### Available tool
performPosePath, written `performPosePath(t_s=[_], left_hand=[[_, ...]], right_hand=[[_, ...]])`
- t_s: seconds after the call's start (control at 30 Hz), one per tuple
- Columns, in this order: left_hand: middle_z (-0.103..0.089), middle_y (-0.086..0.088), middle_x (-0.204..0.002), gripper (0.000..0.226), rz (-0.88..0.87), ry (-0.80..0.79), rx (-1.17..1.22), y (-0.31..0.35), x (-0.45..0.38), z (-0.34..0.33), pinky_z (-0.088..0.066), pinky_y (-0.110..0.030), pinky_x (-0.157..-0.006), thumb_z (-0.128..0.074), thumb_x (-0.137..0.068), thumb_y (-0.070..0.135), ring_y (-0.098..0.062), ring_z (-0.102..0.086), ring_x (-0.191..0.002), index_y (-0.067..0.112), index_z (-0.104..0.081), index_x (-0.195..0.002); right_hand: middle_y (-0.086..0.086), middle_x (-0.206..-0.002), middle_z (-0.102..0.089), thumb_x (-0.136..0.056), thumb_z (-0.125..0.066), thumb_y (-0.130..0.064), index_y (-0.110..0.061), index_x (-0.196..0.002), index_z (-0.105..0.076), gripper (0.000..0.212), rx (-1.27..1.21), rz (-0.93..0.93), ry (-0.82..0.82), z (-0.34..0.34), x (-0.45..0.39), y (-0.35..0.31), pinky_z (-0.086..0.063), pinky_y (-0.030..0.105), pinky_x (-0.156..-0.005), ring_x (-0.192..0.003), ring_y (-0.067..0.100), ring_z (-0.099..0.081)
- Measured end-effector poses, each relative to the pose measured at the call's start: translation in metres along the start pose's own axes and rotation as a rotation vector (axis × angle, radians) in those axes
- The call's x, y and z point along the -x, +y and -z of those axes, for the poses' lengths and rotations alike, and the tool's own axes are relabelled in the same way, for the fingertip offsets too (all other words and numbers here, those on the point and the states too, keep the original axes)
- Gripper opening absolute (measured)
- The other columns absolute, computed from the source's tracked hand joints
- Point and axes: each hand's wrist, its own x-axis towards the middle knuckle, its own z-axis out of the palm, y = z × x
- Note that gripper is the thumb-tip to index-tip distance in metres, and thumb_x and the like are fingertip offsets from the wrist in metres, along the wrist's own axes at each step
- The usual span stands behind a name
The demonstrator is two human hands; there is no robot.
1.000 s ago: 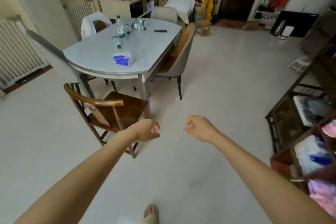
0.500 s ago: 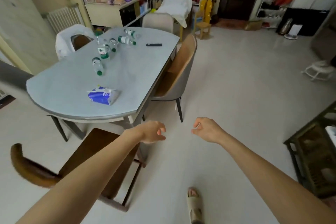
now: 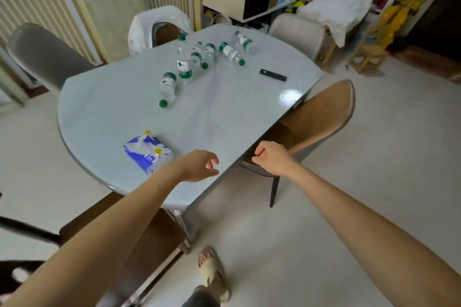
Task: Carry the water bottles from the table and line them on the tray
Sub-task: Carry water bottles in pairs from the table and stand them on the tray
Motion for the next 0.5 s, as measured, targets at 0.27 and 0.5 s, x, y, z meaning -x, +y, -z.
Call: performPosePath(t_s=[0.27,0.5], left_hand=[[-0.058,-0.008,-0.132,0.039,0.222,0.141,0.161,-0.097,-0.095,0.078,-0.037,-0.026,-0.098,-0.058,-0.094,0.028,-0.023,-0.054,-0.12,0.012,-0.055,-0.13],[-0.045,-0.015,-0.142,0.054,0.46,0.347,0.343,-0.157,-0.167,0.115,-0.033,-0.033,-0.106,-0.061,-0.092,0.029,-0.029,-0.046,-0.128,0.013,-0.044,-0.141]], right_hand=[[0.01,-0.121,-0.058,-0.09,-0.062,-0.029,-0.009,-0.122,-0.05,0.039,-0.184,0.023,-0.064,-0.001,-0.169,-0.048,-0.045,0.029,-0.083,-0.101,0.021,-0.056],[0.011,-0.127,-0.052,-0.08,-0.074,-0.028,-0.011,-0.129,-0.042,0.061,-0.41,0.029,-0.061,0.005,-0.312,-0.079,-0.047,0.038,-0.094,-0.108,0.022,-0.053]])
